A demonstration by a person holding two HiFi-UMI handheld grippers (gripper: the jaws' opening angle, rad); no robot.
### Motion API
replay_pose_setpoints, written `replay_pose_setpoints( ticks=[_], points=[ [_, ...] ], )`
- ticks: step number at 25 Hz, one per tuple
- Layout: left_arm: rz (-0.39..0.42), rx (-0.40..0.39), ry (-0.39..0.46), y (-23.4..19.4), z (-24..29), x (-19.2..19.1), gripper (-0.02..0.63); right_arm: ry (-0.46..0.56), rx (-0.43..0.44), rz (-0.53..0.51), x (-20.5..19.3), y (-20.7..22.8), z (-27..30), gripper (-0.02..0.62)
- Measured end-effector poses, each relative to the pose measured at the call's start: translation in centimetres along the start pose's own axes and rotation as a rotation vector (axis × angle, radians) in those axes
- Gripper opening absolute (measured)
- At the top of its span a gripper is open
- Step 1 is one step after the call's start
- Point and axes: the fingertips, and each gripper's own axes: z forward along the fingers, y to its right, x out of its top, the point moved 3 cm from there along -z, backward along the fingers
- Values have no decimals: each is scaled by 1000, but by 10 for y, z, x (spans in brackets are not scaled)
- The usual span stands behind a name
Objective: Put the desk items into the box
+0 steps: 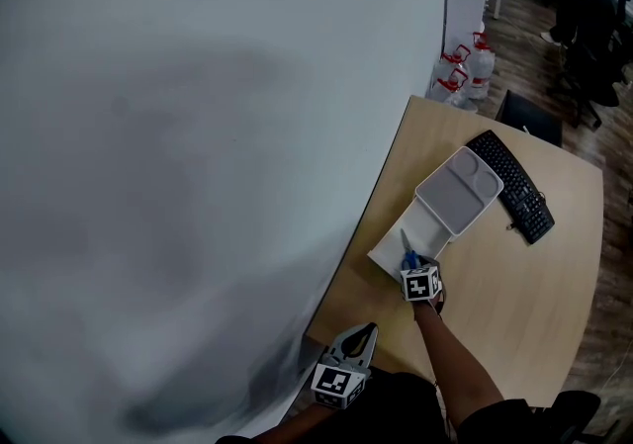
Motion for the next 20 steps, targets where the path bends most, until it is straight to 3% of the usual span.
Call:
replay_pose_setpoints(
  ticks=[7,12,17,20],
  points=[
    [-7,-17,-8,9,-9,-6,20,72,47,20,2,3,-12,201],
    [0,1,30,11,-23,13,20,122,52,33,13,-2,-45,201],
    [-61,-11,55,30,-48,6,20,188,36,-1,5,-10,-108,198],
    [-71,-54,66,50,-61,4,20,253,28,0,6,-13,-152,162]
  ],
)
